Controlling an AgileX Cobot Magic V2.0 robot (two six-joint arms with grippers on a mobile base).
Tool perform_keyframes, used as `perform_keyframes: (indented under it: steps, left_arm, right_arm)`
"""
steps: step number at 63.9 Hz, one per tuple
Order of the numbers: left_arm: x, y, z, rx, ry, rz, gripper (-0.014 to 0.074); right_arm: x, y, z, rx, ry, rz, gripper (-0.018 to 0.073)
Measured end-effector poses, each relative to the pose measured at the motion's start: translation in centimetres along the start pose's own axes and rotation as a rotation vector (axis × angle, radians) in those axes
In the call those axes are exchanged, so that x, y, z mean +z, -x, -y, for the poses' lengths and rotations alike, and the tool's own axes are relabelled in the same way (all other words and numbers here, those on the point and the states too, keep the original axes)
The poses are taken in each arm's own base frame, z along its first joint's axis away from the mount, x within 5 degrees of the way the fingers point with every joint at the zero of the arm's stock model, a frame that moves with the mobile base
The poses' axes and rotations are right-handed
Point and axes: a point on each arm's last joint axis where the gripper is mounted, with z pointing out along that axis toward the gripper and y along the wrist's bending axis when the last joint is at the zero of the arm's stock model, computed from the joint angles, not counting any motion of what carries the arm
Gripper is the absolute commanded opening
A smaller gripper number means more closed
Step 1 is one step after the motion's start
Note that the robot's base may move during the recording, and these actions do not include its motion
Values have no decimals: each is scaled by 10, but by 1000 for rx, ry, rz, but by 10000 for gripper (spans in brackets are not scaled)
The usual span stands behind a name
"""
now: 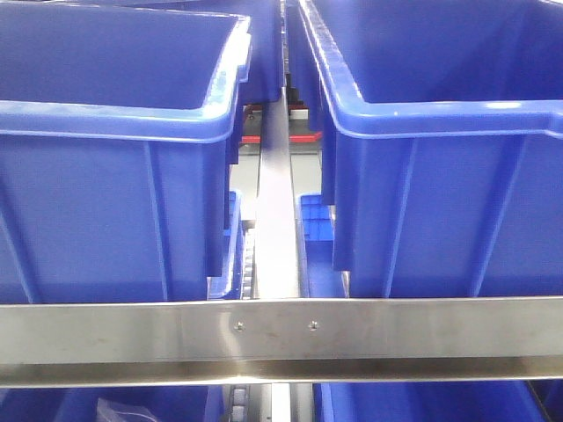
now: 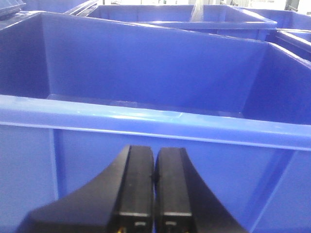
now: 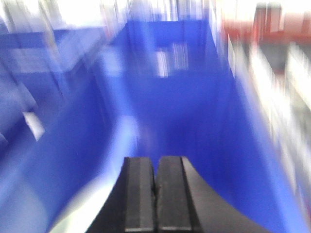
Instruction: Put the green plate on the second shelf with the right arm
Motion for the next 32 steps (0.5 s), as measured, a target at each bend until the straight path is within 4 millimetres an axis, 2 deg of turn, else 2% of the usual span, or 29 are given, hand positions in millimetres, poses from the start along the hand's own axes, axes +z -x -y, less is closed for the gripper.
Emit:
perform_keyframes:
  steps: [8,15,32]
  left_arm:
    - [0,0,0,0,0,0,131]
    - [0,0,0,0,0,0,131]
    - [0,0,0,0,0,0,131]
  right_arm:
    - [-30,-12,0,2,6,59,31]
    - [-44,-24,1,1,12,60,31]
    - [-49,-53,2,-15,11,-9,31]
